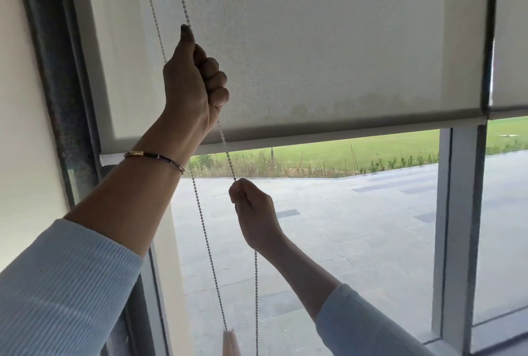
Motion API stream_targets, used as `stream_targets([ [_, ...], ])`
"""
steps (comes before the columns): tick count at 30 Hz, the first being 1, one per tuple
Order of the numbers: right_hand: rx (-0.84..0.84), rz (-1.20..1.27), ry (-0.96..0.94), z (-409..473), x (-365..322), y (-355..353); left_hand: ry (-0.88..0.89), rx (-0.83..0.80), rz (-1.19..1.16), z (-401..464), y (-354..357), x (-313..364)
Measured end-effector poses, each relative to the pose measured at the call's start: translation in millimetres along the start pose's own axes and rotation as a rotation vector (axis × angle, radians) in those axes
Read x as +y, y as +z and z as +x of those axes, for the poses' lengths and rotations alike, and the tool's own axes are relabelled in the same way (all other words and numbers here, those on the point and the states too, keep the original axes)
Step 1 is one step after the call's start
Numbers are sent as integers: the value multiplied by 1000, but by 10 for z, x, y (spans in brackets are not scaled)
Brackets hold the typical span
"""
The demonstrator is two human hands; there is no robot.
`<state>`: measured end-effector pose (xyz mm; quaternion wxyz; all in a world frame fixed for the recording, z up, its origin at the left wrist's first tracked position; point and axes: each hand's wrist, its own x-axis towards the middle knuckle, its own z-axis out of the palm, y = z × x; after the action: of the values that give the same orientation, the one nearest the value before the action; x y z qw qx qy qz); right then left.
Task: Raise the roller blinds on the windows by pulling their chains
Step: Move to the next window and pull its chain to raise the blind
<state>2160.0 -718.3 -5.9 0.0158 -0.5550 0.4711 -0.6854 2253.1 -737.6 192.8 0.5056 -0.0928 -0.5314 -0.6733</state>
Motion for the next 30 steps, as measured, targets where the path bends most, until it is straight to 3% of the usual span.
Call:
stream_targets([
  [19,21,-68,-7,-152,-41,-383,-13,-14,-47,-49,194,-200],
  [27,-6,-4,45,-173,-7,-311,-15,-8,-38,-52,97,-190],
  [30,-57,148,154,-183,44,-275,-9,-23,-15,-51,103,-142],
])
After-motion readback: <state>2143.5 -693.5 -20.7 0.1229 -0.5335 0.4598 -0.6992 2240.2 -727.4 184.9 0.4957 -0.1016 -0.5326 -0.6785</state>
